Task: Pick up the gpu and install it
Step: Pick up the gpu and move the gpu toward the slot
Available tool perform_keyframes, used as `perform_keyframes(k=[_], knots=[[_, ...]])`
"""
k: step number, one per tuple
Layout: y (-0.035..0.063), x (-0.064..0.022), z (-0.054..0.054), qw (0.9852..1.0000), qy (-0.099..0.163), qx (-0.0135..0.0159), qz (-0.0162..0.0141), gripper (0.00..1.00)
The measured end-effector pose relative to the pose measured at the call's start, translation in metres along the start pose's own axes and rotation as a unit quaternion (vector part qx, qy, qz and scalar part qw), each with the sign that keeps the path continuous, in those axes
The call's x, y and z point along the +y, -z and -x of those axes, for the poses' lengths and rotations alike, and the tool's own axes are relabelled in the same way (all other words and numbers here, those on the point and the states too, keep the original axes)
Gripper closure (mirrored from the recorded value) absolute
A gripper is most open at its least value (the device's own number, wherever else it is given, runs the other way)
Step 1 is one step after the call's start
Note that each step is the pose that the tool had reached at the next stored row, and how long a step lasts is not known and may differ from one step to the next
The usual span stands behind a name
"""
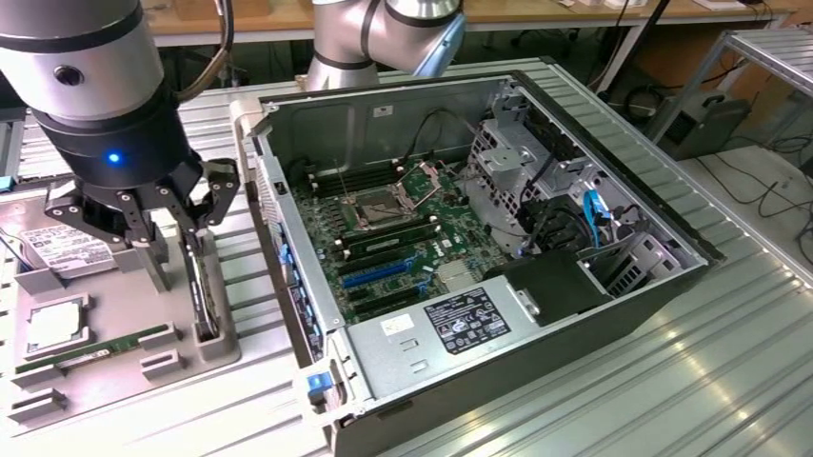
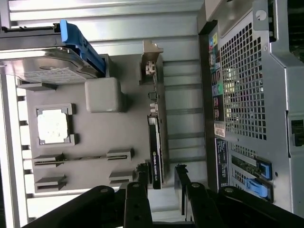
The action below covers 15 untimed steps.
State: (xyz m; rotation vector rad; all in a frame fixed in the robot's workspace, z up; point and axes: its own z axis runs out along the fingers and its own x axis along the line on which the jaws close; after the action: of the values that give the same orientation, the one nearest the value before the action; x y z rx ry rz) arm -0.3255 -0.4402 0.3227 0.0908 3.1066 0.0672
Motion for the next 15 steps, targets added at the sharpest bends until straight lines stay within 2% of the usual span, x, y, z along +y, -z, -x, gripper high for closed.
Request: perform_keyframes(k=[4, 10, 15], knots=[[-0.0072, 0.0013, -0.001, 1.0, 0.006, 0.0003, 0.0001, 0.64], [-0.0201, 0.0116, -0.002, 0.9999, 0.011, -0.0007, 0.0003, 0.64], [-0.0297, 0.0128, -0.002, 0.9999, 0.015, -0.0006, 0.0004, 0.64]])
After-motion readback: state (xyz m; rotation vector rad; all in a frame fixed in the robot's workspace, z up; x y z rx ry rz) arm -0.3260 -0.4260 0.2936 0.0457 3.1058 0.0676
